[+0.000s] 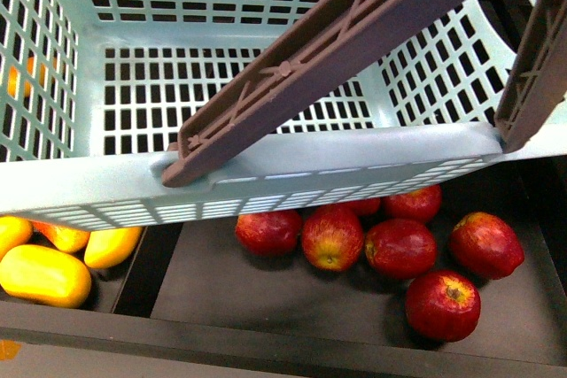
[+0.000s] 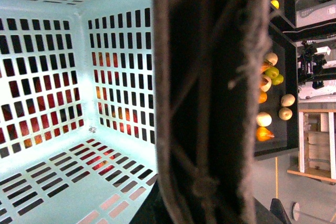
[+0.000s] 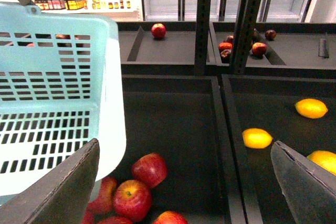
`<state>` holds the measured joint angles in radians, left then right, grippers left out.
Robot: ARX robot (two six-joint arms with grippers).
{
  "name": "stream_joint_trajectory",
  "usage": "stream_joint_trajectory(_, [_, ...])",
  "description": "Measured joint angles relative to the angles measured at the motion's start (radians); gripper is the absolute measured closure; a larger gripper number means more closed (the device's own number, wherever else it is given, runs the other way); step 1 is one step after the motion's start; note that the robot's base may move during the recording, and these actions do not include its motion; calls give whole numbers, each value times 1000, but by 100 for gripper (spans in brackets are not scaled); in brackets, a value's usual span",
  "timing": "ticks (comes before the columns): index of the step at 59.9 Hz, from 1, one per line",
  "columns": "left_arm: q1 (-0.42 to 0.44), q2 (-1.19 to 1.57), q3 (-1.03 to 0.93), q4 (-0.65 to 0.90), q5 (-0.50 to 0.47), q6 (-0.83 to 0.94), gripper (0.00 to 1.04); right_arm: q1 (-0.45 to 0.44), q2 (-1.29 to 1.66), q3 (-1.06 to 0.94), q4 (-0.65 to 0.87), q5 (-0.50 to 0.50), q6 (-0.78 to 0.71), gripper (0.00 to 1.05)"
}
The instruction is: Pick lemon and mango into basket
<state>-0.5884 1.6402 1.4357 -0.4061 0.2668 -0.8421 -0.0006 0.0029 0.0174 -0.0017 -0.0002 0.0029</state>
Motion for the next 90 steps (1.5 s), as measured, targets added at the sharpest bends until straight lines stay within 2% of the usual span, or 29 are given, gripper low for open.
stream_joint_trajectory(5, [-1,0,0,0,14,0,100,0,0,0,0,1,0,9])
stream_joint_trajectory(7, [-2,0,0,0,16,0,100,14,24,14,-45,63,32,9])
stream_joint_trajectory(10, [-3,0,0,0,18,0,100,23,124,76,-189,213,120,9])
stream_joint_trajectory(12, [-3,0,0,0,18,-1,100,-5,201,103,-234,269,168,9])
stream_joint_trajectory(14, [-3,0,0,0,17,-2,100,-46,269,115,-231,277,196,9])
stream_joint_trajectory(20, [-3,0,0,0,10,0,100,-183,413,120,-138,216,241,9])
stream_joint_trajectory(25, [-2,0,0,0,4,0,100,-315,551,139,-2,141,251,9])
stream_joint_trajectory(32, [-2,0,0,0,3,2,100,-455,777,199,170,54,280,9])
stream_joint_trajectory(39, [-2,0,0,0,7,0,100,-544,1083,295,336,61,302,9])
stream_joint_trajectory(46, [-3,0,0,0,7,0,100,-580,1349,402,376,74,341,9])
stream_joint_trajectory(64, [-3,0,0,0,6,1,100,-650,1886,735,201,51,610,9])
stream_joint_trajectory(90, [-3,0,0,0,7,0,100,-670,2115,888,151,68,749,9])
